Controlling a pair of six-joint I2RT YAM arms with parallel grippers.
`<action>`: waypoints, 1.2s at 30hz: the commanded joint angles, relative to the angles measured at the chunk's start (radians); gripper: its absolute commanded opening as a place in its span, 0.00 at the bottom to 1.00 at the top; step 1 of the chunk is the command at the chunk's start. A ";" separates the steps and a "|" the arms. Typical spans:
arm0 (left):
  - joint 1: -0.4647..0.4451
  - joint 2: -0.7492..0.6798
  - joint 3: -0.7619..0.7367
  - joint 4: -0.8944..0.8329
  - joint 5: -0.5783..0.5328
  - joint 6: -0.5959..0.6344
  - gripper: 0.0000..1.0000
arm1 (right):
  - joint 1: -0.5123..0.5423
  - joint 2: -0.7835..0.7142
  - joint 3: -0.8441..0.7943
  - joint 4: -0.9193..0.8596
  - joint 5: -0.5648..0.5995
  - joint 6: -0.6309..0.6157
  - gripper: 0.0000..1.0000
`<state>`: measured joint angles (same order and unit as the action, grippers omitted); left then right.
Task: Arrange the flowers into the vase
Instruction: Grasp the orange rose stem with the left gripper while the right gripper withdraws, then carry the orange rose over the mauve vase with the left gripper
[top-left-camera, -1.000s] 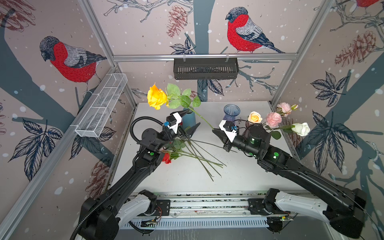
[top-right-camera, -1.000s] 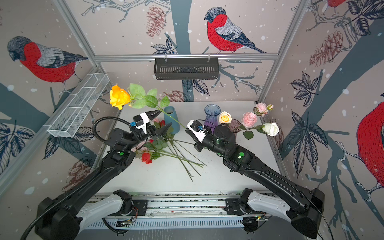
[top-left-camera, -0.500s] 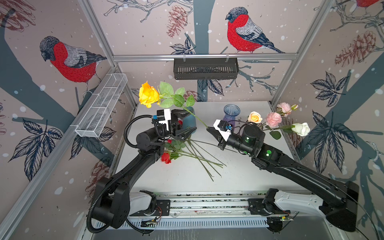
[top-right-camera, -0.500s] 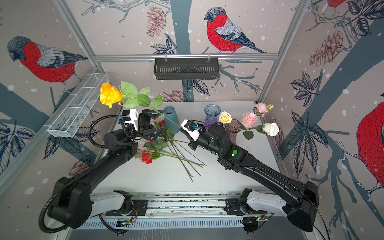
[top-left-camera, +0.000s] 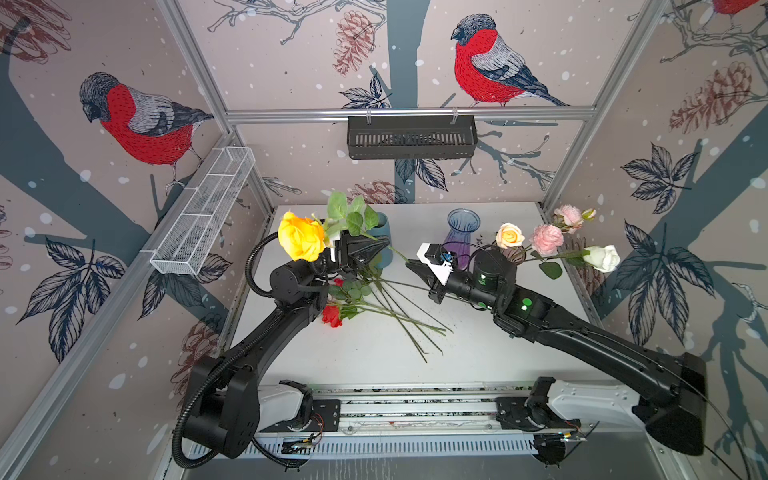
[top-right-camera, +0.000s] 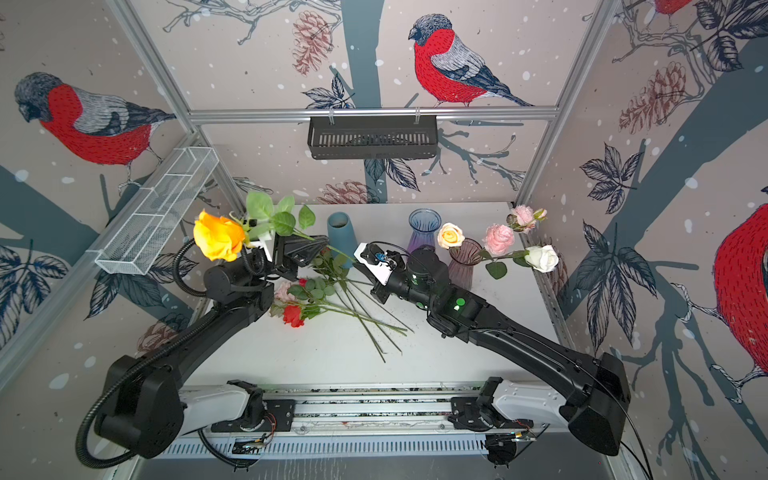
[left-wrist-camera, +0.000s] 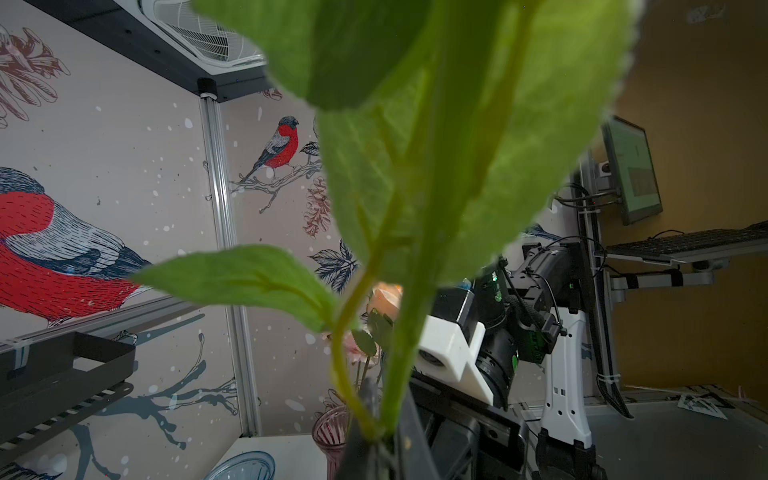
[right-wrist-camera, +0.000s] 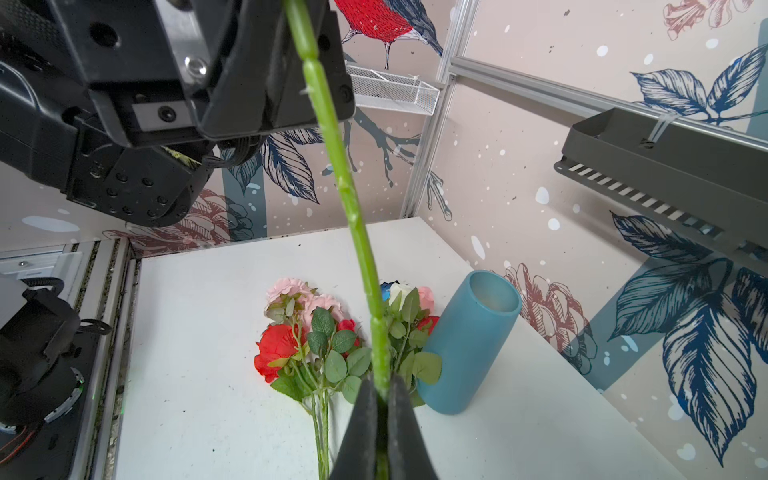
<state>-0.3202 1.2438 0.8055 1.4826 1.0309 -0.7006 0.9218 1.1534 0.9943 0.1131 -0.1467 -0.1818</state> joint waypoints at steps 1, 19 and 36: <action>0.003 -0.003 0.009 0.026 0.029 0.004 0.00 | 0.000 -0.008 0.016 0.007 0.051 0.032 0.36; -0.216 0.186 0.400 -0.427 -0.226 0.329 0.00 | -0.141 -0.296 0.383 -0.477 0.319 0.094 0.54; -0.388 0.791 1.150 -0.834 -0.204 0.474 0.00 | -0.135 -0.507 0.368 -0.516 0.421 0.092 0.48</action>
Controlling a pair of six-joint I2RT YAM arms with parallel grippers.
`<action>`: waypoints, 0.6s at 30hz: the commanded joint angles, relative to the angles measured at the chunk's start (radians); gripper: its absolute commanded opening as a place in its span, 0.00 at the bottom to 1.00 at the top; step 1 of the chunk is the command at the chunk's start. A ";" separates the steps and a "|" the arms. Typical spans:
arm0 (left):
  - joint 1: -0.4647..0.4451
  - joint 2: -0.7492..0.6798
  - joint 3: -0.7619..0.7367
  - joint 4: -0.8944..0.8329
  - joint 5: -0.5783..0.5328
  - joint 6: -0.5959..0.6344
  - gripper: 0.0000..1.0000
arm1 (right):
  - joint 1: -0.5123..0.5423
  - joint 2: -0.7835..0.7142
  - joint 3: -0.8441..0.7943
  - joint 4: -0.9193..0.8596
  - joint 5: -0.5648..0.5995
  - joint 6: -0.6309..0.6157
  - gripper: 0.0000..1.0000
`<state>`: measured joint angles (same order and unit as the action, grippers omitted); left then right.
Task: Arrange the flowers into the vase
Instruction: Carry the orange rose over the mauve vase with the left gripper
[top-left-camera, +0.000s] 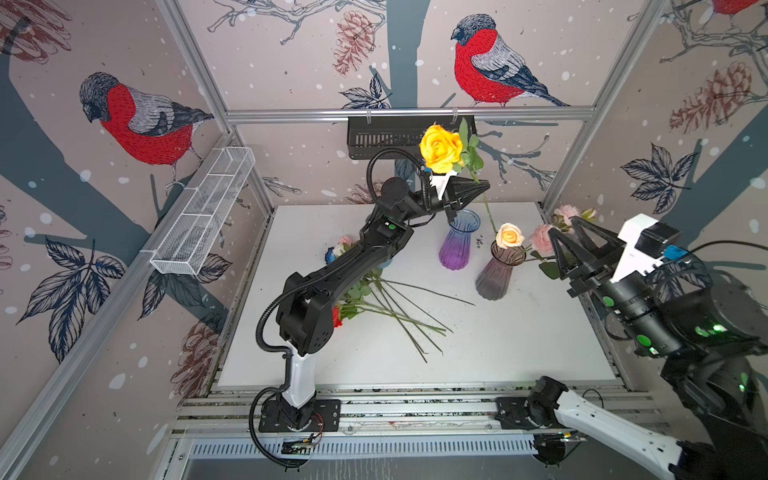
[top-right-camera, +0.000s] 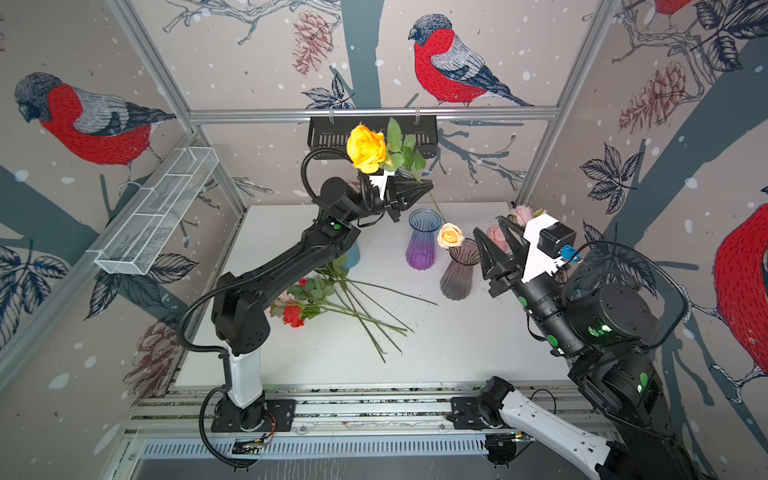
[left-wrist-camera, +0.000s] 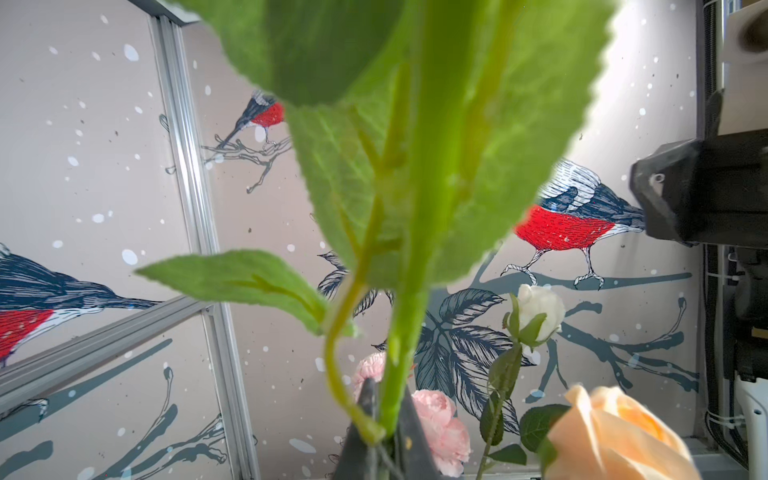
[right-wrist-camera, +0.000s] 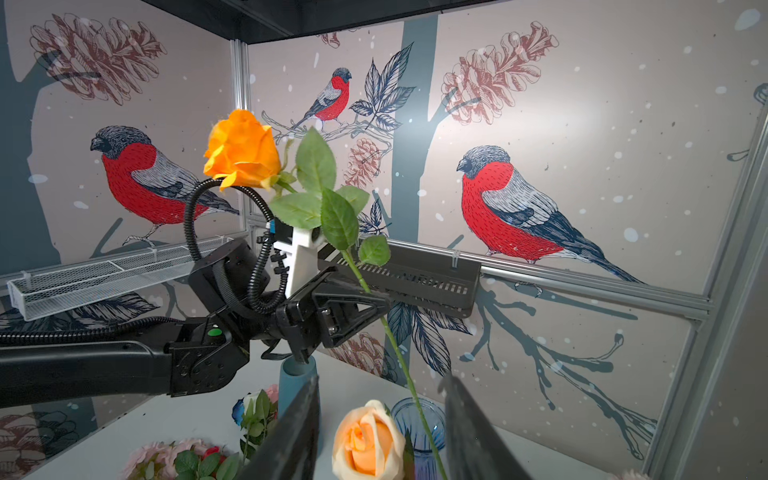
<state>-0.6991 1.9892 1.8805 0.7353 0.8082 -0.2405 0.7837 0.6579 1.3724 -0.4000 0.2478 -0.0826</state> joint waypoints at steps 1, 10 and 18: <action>-0.015 0.071 0.111 -0.118 0.021 0.015 0.00 | 0.006 -0.016 -0.015 -0.005 0.031 -0.009 0.48; -0.062 0.200 0.399 -0.506 -0.028 0.074 0.00 | 0.032 -0.063 -0.061 0.040 0.110 -0.021 0.48; -0.070 0.206 0.437 -0.692 -0.107 0.096 0.00 | 0.078 -0.070 -0.088 0.045 0.150 -0.014 0.48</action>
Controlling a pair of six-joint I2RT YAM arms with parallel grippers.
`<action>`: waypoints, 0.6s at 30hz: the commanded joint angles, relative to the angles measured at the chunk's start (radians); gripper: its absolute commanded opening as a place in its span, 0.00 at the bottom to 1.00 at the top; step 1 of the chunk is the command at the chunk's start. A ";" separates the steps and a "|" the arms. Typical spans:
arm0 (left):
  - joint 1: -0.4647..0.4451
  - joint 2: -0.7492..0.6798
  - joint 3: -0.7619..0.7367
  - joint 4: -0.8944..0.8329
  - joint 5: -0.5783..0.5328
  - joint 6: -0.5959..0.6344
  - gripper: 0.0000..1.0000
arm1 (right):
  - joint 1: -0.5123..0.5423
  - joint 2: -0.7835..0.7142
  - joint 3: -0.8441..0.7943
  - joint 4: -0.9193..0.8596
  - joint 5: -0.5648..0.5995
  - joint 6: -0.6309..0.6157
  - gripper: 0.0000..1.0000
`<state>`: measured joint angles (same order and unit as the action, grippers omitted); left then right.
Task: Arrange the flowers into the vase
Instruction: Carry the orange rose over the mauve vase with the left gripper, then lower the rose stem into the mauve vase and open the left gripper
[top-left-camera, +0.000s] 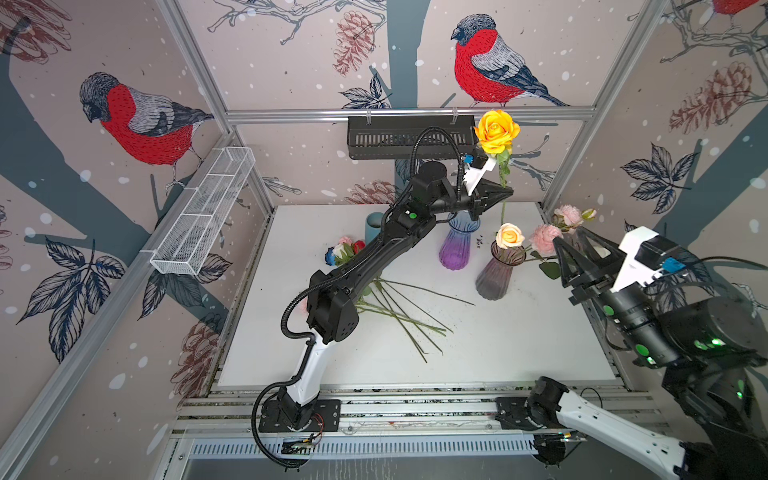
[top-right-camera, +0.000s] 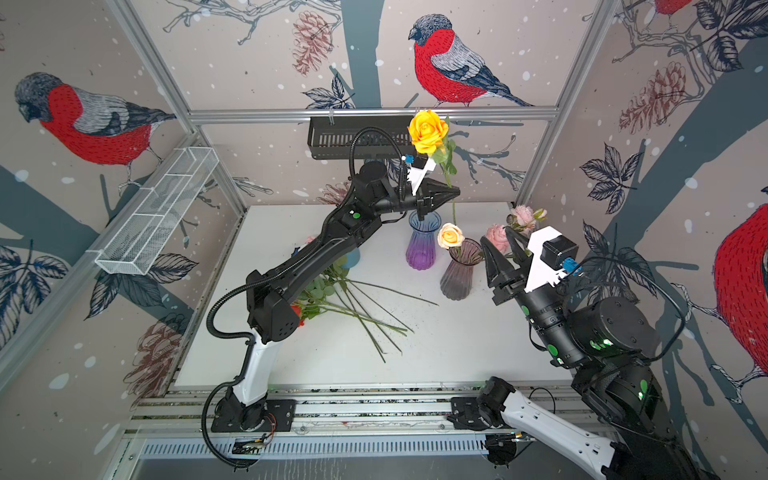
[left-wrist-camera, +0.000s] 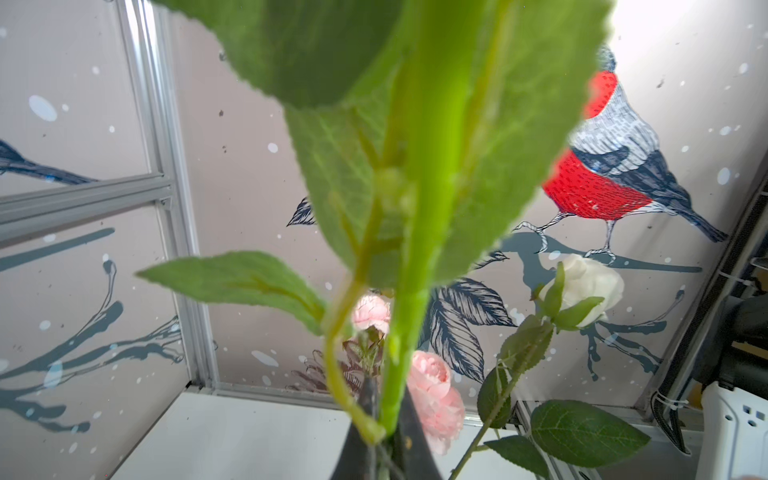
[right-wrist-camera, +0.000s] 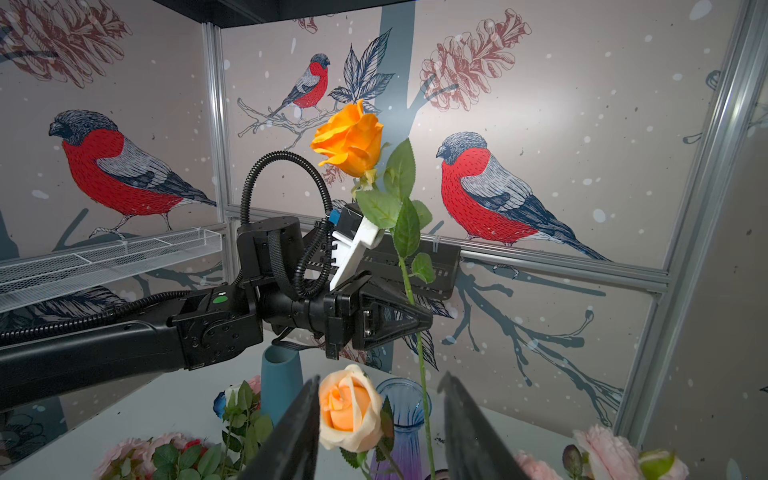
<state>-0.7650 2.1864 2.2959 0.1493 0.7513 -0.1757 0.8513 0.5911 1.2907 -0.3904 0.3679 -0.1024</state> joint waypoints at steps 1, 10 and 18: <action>-0.005 0.015 0.026 -0.124 -0.063 0.034 0.00 | 0.015 -0.003 -0.008 0.036 0.032 0.009 0.48; -0.027 0.066 0.041 -0.147 -0.097 0.013 0.00 | 0.037 -0.006 -0.011 0.036 0.045 0.026 0.48; -0.064 0.109 0.068 -0.125 -0.107 0.014 0.30 | 0.048 -0.028 -0.016 0.019 0.061 0.040 0.48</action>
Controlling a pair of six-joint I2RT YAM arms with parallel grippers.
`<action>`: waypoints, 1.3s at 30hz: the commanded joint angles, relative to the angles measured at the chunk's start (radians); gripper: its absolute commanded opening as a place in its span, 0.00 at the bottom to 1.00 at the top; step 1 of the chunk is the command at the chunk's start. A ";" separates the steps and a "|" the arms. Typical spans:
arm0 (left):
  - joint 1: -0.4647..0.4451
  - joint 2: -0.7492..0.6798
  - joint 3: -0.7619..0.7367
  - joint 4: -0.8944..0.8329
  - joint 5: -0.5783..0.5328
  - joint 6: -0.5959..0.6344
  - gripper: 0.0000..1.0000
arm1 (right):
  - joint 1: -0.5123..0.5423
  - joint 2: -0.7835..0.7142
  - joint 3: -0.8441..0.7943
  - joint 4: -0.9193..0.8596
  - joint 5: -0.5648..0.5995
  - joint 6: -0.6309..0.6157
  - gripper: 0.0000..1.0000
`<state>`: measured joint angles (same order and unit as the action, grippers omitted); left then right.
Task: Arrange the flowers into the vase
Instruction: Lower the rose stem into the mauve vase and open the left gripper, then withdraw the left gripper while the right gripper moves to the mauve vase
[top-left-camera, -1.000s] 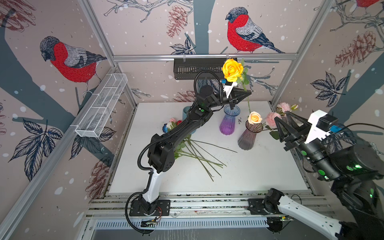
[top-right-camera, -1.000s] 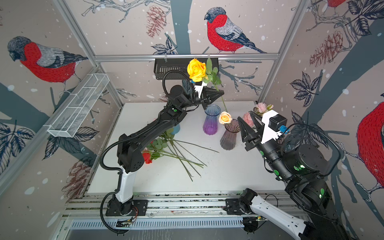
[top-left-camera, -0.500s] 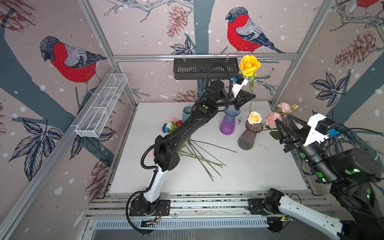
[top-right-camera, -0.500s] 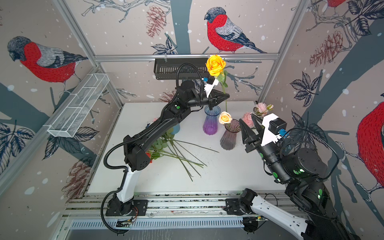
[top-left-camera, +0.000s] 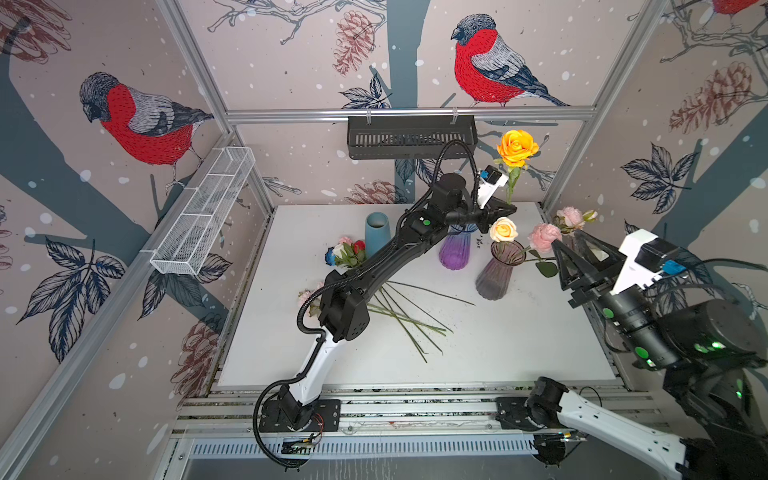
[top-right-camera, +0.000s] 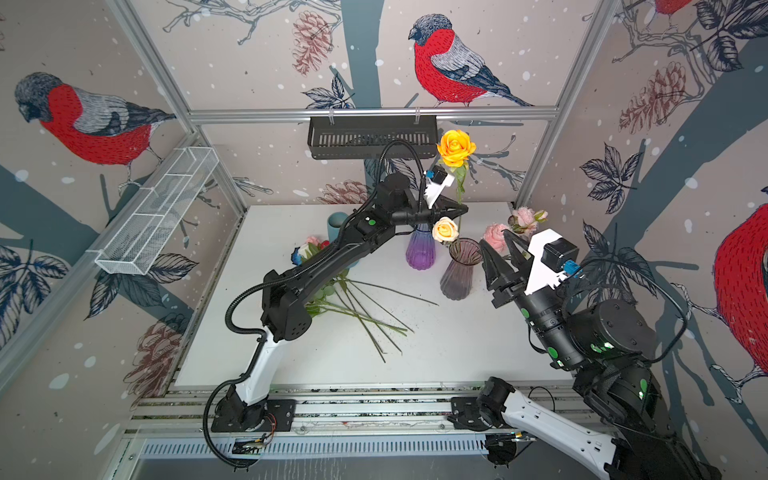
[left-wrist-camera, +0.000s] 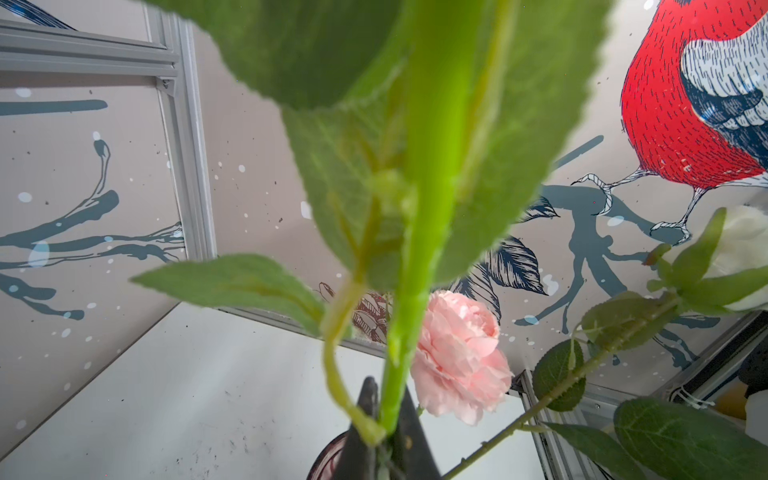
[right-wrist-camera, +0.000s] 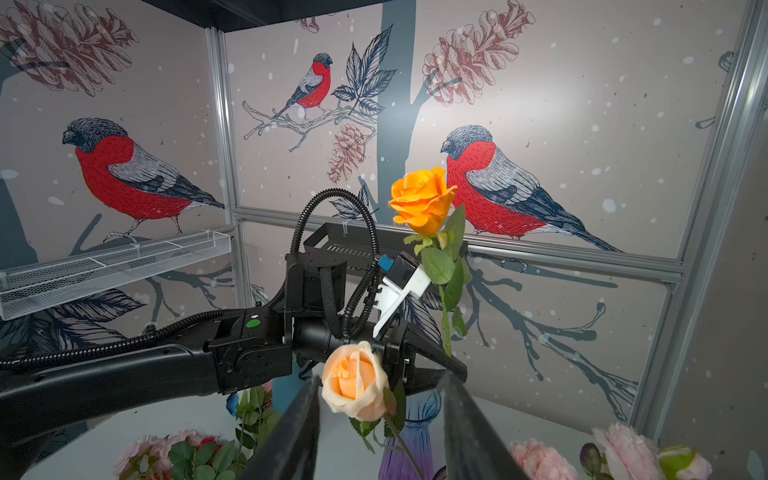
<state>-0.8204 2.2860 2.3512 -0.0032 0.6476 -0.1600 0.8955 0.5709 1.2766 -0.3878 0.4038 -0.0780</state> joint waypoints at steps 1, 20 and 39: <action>-0.009 0.009 0.013 0.023 -0.005 0.005 0.48 | 0.006 -0.010 0.002 0.015 0.031 0.014 0.48; 0.073 -0.397 -0.487 0.056 -0.109 0.127 0.83 | 0.033 0.032 0.056 -0.019 0.059 0.027 0.49; 0.260 -1.140 -1.416 0.437 -0.483 0.351 0.83 | 0.099 0.468 0.234 -0.104 -0.525 0.047 0.47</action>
<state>-0.5636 1.1999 0.9939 0.2775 0.3351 0.1307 0.9527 0.9474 1.4647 -0.4301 0.1188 -0.0448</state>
